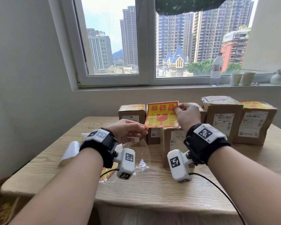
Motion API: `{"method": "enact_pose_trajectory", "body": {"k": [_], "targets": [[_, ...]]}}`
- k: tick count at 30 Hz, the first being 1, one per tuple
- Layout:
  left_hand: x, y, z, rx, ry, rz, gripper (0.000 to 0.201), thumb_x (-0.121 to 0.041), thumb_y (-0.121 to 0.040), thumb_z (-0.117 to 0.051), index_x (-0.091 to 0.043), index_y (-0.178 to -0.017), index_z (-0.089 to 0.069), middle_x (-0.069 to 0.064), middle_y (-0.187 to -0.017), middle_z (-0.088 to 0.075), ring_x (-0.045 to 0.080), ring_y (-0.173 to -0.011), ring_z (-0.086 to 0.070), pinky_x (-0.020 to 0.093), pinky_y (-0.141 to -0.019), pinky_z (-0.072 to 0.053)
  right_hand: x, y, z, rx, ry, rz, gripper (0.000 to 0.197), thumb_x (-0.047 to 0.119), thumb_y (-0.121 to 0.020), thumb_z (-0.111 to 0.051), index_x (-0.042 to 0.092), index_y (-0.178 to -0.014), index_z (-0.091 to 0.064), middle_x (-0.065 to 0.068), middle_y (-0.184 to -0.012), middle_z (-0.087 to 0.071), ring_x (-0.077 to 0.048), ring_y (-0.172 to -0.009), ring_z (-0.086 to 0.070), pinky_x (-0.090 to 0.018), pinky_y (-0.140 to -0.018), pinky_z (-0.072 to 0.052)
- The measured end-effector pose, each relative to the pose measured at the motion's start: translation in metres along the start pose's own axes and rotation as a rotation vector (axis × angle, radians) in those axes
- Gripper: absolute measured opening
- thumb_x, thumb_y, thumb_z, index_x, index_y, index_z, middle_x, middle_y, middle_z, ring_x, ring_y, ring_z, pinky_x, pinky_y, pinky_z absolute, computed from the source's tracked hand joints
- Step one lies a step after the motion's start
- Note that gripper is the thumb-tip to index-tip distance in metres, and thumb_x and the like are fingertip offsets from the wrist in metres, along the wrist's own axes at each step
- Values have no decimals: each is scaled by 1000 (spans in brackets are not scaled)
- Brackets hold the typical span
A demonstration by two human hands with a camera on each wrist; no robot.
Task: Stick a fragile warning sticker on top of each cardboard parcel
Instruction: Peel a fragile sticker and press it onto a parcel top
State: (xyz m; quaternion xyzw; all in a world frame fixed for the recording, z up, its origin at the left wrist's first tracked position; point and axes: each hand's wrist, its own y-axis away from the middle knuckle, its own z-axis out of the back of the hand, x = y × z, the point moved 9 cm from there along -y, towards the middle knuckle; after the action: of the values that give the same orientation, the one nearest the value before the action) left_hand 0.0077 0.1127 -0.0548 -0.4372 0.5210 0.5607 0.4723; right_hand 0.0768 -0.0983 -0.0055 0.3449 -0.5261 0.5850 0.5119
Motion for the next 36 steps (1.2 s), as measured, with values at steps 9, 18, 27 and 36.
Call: {"method": "enact_pose_trajectory", "body": {"k": [9, 18, 27, 36], "targets": [[-6, -1, -5, 1, 34, -32, 11, -2, -87, -60, -9, -84, -68, 3, -67, -72, 5, -48, -59, 15, -43, -47, -6, -3, 3, 7, 24, -4, 5, 26, -92, -64, 21, -90, -65, -5, -100, -72, -24, -89, -71, -42, -82, -59], [-28, -3, 1, -55, 48, -154, 12, -11, -89, -61, -14, -81, -68, -3, -66, -70, 3, -54, -60, 15, -50, -46, 57, 29, -7, 77, 220, 445, 20, 33, -86, -70, 20, -101, -69, 7, -94, -65, -7, -83, -61, -25, -76, -49], [-46, 0, -12, 26, 27, -240, 12, -12, -84, -67, -9, -95, -71, 0, -77, -72, 10, -70, -65, 17, -58, -52, 53, 38, -41, 453, 43, 396, 14, 21, -87, -70, 12, -96, -76, -2, -78, -73, -13, -68, -70, -28, -64, -60], [-48, -5, -16, -6, 1, -260, 21, -14, -84, -69, -4, -102, -70, 3, -82, -72, 12, -75, -66, 23, -69, -50, 45, 36, -38, 442, 15, 382, 12, 16, -90, -67, 11, -96, -76, 1, -76, -73, -13, -69, -70, -26, -63, -59]]}}
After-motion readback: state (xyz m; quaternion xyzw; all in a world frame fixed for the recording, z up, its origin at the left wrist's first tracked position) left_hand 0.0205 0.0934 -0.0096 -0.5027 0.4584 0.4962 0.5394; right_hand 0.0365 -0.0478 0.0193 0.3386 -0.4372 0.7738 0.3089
